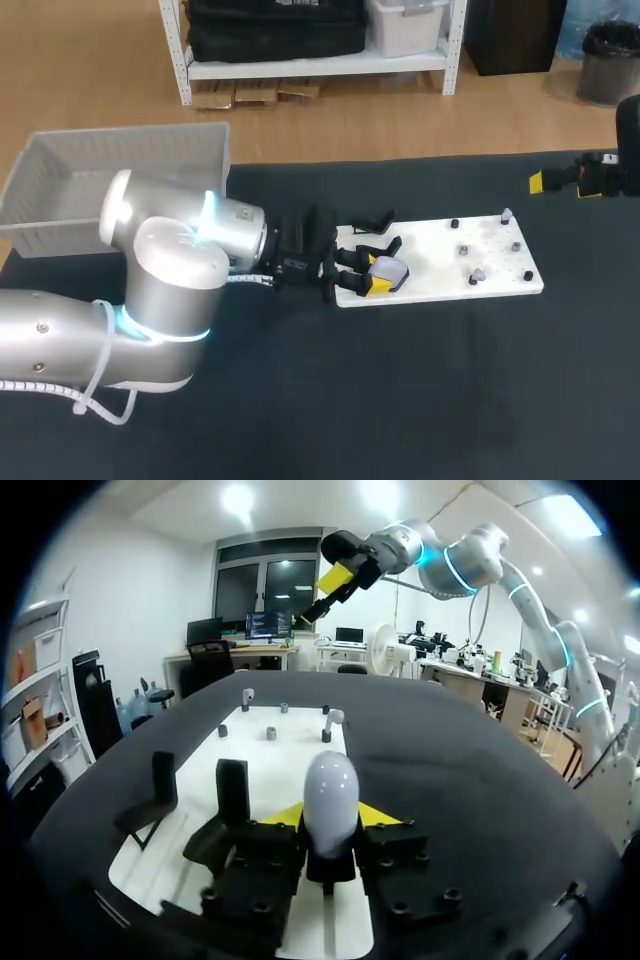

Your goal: Pick up each earbud case from the left stands, insert the matching earbuds, close the lid, and place the case in the box.

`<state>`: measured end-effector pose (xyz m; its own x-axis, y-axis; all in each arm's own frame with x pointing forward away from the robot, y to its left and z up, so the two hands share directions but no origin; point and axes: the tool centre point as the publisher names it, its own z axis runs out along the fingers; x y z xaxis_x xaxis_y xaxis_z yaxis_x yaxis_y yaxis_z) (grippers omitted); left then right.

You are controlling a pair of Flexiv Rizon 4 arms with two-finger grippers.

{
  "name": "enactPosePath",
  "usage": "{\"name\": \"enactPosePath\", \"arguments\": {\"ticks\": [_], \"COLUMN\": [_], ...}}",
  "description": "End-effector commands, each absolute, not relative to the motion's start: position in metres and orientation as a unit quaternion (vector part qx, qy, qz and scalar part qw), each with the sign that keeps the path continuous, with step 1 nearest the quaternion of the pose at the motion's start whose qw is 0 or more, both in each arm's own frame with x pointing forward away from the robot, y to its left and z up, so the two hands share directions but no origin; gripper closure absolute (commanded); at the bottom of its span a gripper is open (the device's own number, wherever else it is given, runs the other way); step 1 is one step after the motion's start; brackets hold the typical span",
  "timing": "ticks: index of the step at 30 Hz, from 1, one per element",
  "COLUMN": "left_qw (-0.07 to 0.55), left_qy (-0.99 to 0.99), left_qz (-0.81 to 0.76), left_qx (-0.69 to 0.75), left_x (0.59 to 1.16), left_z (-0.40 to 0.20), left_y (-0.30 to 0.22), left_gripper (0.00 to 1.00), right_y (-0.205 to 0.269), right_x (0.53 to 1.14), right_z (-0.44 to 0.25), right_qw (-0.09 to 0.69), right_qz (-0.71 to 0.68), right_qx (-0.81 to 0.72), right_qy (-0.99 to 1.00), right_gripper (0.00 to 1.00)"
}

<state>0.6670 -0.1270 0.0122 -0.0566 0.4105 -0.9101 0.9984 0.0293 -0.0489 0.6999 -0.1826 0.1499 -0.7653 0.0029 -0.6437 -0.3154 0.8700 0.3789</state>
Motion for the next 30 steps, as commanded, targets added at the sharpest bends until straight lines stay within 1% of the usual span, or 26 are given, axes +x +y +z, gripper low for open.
{"name": "enactPosePath", "arguments": {"ticks": [1, 19, 24, 30], "left_qw": [0.377, 0.423, 0.441, 0.444], "left_qy": [0.607, 0.573, 0.586, 0.592], "left_qz": [-0.397, -0.387, -0.372, -0.357], "left_qx": [0.576, 0.585, 0.569, 0.570], "left_x": [0.668, 0.671, 0.685, 0.699], "left_z": [0.012, 0.070, 0.085, 0.097], "left_y": [-0.126, -0.106, -0.106, -0.114], "left_gripper": [1.00, 1.00, 1.00, 1.00], "right_y": [-0.183, -0.183, -0.141, -0.104], "right_x": [0.700, 0.700, 0.689, 0.670], "right_z": [0.149, 0.149, 0.134, 0.124], "right_qw": [0.332, 0.332, 0.293, 0.280], "right_qz": [0.241, 0.241, 0.195, 0.204], "right_qx": [-0.087, -0.087, -0.114, -0.126], "right_qy": [0.908, 0.908, 0.929, 0.930], "right_gripper": [0.00, 0.00, 0.00, 0.00]}}
